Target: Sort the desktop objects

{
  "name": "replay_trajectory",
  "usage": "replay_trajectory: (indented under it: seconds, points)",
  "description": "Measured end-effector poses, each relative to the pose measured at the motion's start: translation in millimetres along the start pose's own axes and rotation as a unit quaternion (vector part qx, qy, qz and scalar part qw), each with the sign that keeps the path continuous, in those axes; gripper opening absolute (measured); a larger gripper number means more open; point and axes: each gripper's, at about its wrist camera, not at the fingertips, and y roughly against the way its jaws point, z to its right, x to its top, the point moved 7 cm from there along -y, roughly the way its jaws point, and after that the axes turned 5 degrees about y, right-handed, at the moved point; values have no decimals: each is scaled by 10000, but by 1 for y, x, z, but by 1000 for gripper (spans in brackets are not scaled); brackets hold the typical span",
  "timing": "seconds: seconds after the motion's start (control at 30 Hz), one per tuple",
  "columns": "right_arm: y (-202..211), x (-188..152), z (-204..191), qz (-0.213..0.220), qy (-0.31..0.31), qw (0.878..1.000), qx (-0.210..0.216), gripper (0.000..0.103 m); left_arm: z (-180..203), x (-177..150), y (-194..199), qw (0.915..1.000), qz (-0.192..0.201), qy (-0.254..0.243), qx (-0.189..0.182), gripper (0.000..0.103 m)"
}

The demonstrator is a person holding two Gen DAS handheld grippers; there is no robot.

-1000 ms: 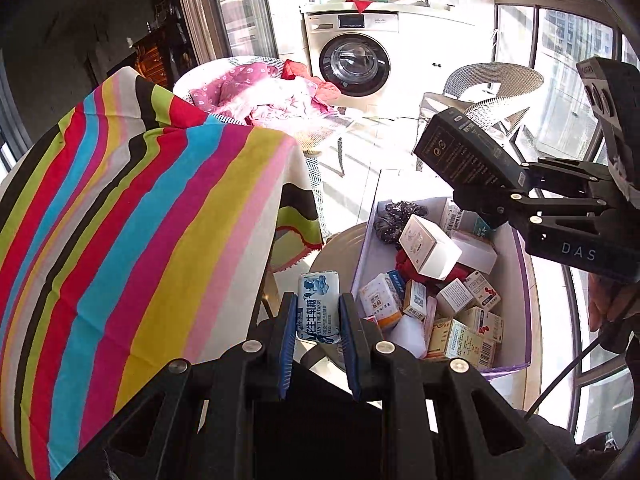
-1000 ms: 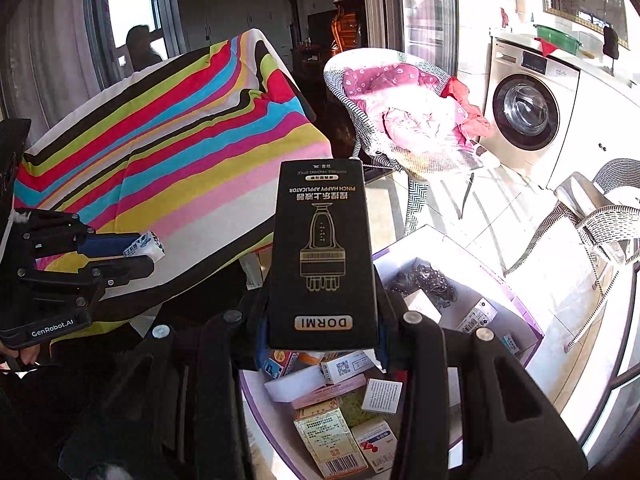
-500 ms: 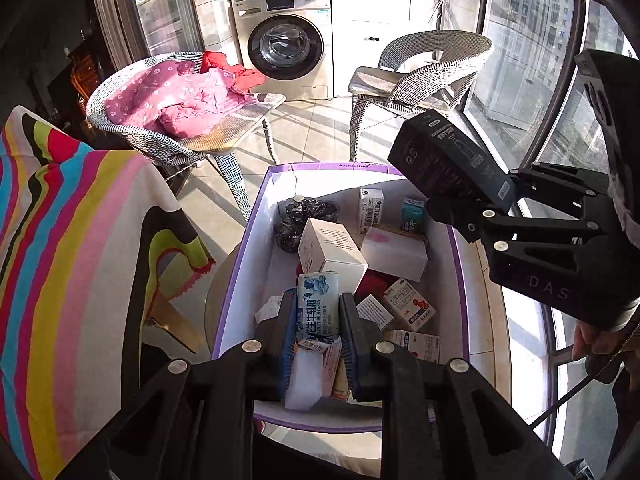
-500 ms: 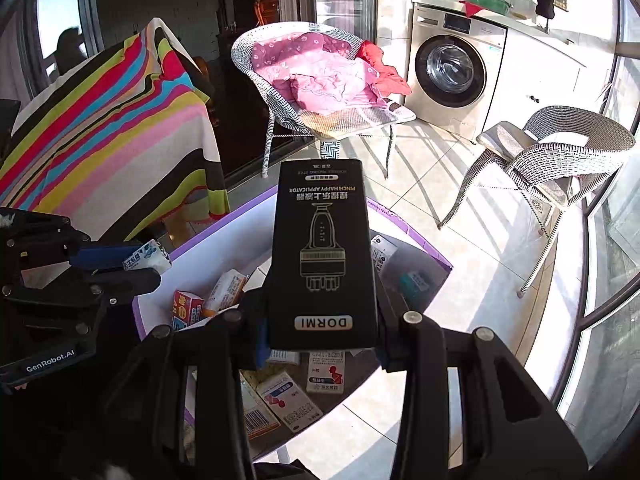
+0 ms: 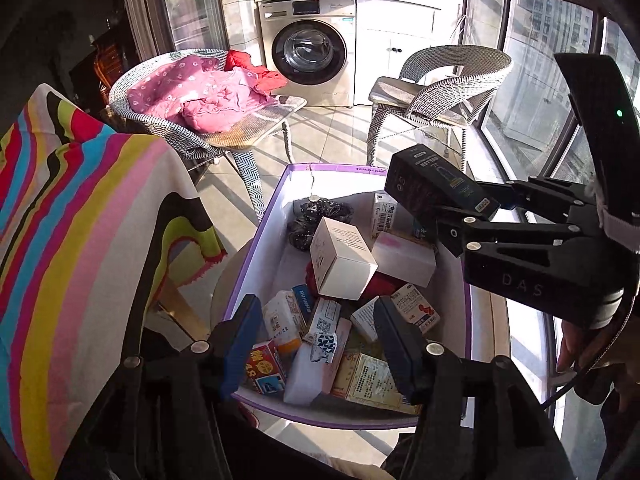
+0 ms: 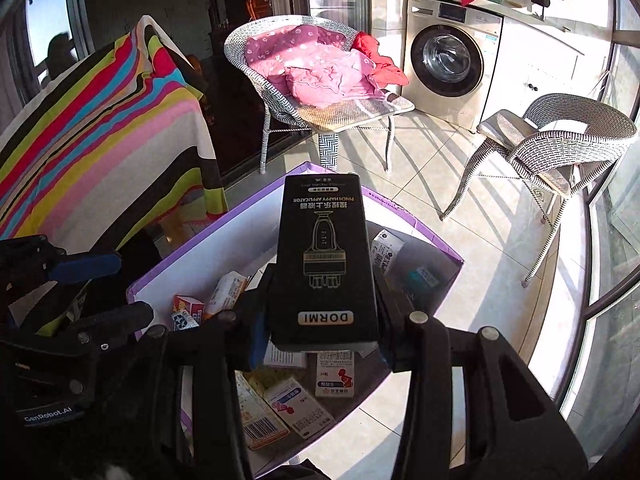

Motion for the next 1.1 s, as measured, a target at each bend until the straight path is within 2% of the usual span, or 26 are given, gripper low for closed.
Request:
replay_trajectory:
  seconds: [0.03, 0.23, 0.4, 0.5, 0.73, 0.87, 0.97, 1.1]
  points:
    - [1, 0, 1, 1, -36, 10000, -17, 78, -2, 1, 3, 9999, 78, 27, 57, 88]
    - [8, 3, -1, -41, 94, 9997, -207, 90, -13, 3, 8, 9997, 126, 183, 109, 90]
    - [15, 2, -7, -173, 347, 9983, -430, 95, -20, -2, 6, 9988, -33, 478, -68, 102]
    - [23, -2, -11, -264, 504, 9963, -642, 99, -24, 0, 12, 9984, 141, 378, 396, 102]
    - [32, -25, -24, -759, 524, 9920, -867, 102, -27, 7, 39, 9954, 619, 361, 634, 102]
    - [32, -43, -37, -1007, 569, 9895, -864, 102, -39, 5, 39, 9904, 522, 435, 1208, 102]
    - [33, -49, -40, -1104, 467, 9894, -818, 102, -47, 1, 41, 9874, 474, 506, 1424, 102]
    - [35, -52, -40, -1155, 361, 9890, -855, 102, -45, -2, 45, 9885, 511, 479, 1338, 102]
